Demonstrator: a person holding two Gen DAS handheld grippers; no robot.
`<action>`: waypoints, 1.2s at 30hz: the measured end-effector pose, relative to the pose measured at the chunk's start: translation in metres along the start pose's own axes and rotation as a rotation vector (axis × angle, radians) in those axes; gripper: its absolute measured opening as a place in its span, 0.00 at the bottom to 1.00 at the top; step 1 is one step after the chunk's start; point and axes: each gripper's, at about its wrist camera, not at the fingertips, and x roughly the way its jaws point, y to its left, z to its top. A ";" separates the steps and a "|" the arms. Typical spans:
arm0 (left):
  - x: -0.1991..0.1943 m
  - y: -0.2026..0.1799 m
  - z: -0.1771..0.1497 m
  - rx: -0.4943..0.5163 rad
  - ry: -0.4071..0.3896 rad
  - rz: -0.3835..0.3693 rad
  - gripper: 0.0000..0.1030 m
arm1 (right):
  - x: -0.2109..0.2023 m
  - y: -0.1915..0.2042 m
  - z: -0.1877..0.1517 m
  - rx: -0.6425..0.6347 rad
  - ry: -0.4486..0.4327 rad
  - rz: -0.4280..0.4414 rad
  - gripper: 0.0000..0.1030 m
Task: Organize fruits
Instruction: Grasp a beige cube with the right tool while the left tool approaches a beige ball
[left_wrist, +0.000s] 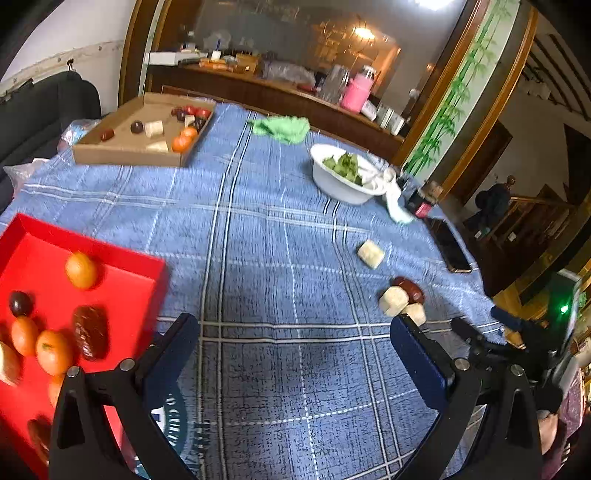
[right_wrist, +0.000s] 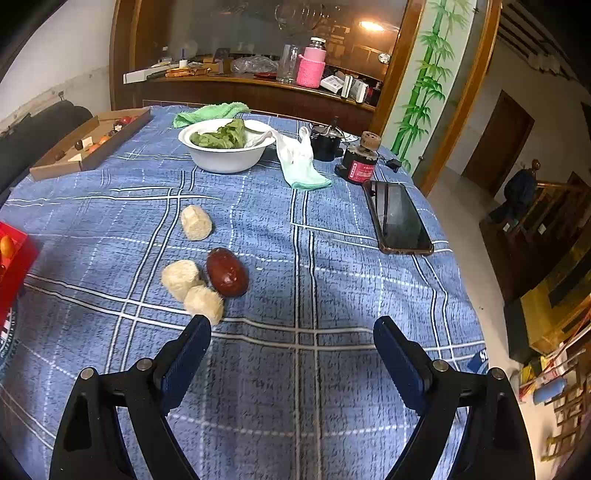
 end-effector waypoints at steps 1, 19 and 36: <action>0.005 -0.001 -0.001 0.002 0.011 0.011 1.00 | 0.002 0.000 0.001 -0.003 -0.001 -0.002 0.89; 0.027 0.003 0.003 -0.030 0.085 -0.036 0.49 | 0.032 -0.052 0.006 0.185 0.051 0.385 0.40; 0.045 -0.007 0.010 0.020 0.129 -0.067 0.58 | 0.068 0.025 0.010 0.048 0.141 0.488 0.32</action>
